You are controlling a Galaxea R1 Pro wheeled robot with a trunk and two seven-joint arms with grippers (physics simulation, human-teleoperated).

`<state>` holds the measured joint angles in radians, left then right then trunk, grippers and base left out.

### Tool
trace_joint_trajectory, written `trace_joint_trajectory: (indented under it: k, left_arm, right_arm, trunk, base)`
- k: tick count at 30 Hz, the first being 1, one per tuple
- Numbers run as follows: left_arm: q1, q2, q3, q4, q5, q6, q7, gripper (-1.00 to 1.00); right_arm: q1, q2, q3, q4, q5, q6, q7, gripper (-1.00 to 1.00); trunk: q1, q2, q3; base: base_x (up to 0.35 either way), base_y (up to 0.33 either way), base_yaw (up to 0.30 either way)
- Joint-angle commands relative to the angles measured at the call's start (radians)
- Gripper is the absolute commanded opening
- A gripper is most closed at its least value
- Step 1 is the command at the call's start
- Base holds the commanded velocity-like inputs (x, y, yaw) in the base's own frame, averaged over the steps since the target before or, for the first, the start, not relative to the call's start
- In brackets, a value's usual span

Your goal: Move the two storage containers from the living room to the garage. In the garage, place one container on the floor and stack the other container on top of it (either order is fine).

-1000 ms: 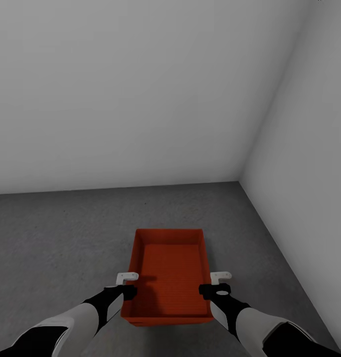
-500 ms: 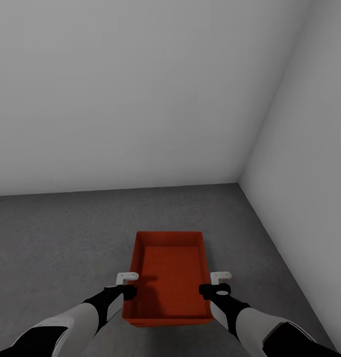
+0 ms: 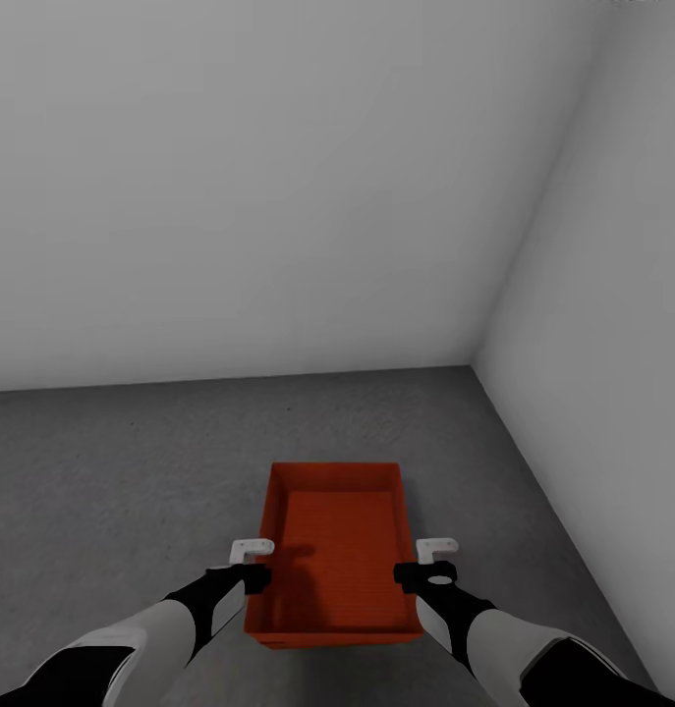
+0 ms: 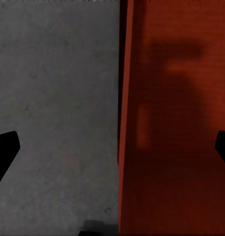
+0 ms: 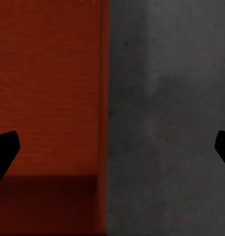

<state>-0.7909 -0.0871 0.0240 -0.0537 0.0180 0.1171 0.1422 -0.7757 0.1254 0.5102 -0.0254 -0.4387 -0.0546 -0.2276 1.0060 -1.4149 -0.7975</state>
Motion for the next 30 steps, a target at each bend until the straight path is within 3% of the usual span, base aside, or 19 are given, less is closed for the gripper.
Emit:
trace_joint_trajectory:
  k: [1, 30]
  left_arm:
    - [0.0, 0.0, 0.002, -0.002, 0.002, 0.006, 0.003, 1.0]
    - [0.001, -0.002, 0.001, -0.002, 0.0, 0.007, 0.007, 1.0]
  right_arm:
    - [-0.001, 0.0, 0.008, 0.001, -0.011, -0.003, -0.002, 1.0]
    - [-0.001, 0.0, 0.008, 0.001, -0.012, -0.004, -0.002, 1.0]
  trunk:
    - [-0.004, 0.007, 0.003]
    - [-0.115, 0.21, 0.093]
  base:
    - [0.0, 0.0, 0.0]
    - [0.0, 0.0, 0.0]
